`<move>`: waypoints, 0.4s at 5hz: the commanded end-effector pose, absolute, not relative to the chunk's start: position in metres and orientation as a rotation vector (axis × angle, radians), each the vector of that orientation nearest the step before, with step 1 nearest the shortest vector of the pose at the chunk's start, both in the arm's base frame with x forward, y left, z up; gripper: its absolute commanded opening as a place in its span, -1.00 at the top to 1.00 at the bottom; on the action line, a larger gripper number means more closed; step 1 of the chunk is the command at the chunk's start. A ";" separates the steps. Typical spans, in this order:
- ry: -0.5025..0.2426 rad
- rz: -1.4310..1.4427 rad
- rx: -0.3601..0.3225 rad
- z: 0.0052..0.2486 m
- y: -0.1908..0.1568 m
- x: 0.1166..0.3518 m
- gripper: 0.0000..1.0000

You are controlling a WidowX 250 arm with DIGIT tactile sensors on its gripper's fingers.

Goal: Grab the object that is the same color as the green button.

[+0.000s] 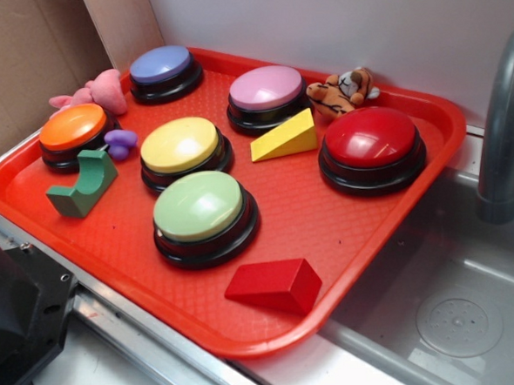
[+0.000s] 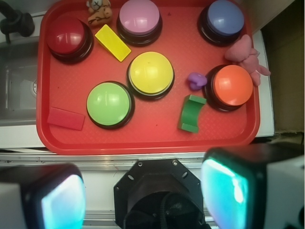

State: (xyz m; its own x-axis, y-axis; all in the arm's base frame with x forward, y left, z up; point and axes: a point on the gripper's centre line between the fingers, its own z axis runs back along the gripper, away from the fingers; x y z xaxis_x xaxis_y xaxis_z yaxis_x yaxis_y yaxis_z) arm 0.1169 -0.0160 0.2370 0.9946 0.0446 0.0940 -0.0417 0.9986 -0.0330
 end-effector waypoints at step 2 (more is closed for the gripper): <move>-0.129 0.143 -0.038 0.219 0.002 0.116 -1.00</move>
State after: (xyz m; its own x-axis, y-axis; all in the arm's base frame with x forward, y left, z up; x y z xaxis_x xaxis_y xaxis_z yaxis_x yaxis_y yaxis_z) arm 0.1130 0.0019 0.2144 0.9856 0.1316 0.1063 -0.1288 0.9911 -0.0330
